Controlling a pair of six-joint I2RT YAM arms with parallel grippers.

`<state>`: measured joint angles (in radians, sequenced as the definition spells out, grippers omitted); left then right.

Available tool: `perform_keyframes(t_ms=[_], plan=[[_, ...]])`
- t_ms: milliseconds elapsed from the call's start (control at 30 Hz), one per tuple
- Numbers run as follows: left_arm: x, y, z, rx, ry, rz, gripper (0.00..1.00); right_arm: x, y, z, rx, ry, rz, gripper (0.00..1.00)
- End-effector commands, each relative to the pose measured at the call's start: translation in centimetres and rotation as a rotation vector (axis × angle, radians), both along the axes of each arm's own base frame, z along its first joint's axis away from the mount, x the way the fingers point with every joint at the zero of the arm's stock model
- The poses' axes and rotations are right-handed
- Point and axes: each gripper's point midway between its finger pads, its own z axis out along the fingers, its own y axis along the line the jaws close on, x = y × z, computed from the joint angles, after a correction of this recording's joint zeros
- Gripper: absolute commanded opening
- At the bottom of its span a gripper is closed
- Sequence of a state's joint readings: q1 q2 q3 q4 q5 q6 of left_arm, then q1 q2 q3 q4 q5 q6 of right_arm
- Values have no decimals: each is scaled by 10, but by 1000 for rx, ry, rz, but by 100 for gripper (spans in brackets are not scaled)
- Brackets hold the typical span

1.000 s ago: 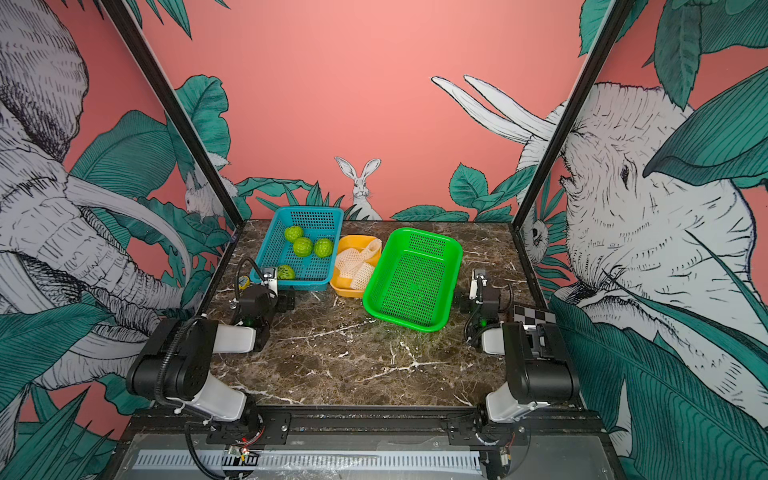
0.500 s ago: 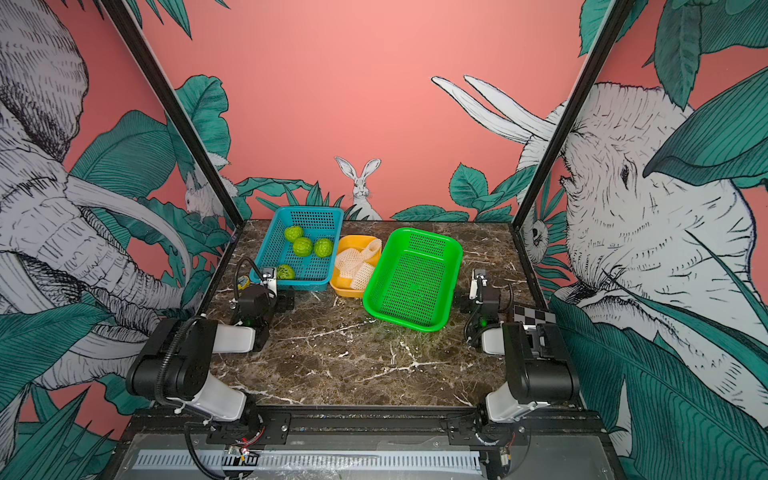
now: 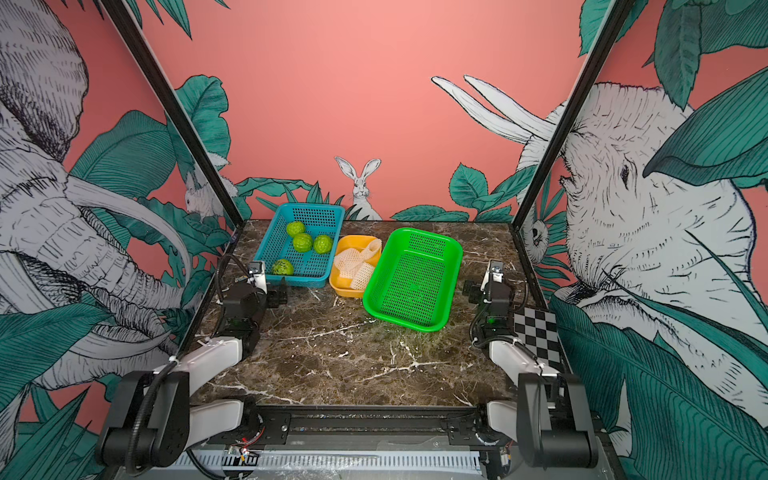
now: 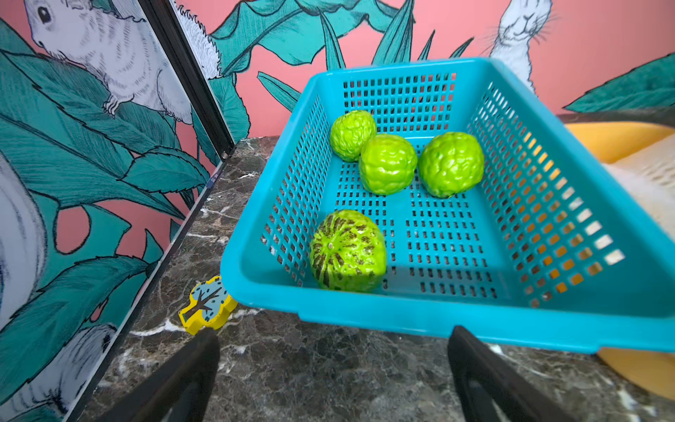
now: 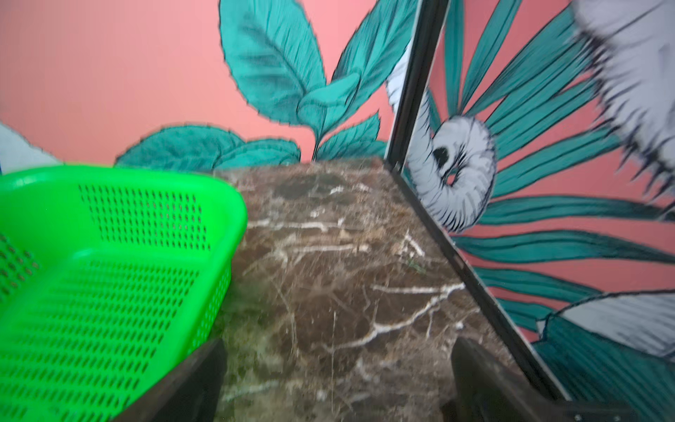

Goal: Sleeve custard apples in foam nets
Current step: Pick up the custard apple from the basket.

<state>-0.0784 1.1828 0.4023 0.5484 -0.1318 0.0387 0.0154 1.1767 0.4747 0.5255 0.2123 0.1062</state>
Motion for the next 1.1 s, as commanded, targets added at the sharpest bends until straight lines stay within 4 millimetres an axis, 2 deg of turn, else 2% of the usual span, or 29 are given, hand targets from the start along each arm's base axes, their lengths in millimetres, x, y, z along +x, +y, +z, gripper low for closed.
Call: perform_keyframes(t_ms=[0,133,267,367,400,533,633,733,867,1067], plan=[[-12,-1,-1,-50,85,22,99,-6,4,22,78,74,-42,98],[-19,-3,15,-133,94,41,99,-13,31,40,133,173,12,97],[-13,-7,32,-206,102,48,99,-19,67,37,228,259,105,94],[2,-12,45,-255,124,50,97,-23,98,30,289,338,197,94],[9,-12,48,-261,139,58,97,-24,107,30,297,356,221,99],[39,-10,55,-245,191,92,96,-26,134,34,314,399,289,99],[61,-8,49,-222,264,124,96,-28,148,36,352,418,330,99],[78,-5,34,-197,366,161,95,-31,169,36,408,439,394,99],[92,-5,8,-178,478,185,94,-39,193,34,395,464,469,99],[106,-5,-31,-151,620,212,92,-45,196,26,361,496,480,99]])
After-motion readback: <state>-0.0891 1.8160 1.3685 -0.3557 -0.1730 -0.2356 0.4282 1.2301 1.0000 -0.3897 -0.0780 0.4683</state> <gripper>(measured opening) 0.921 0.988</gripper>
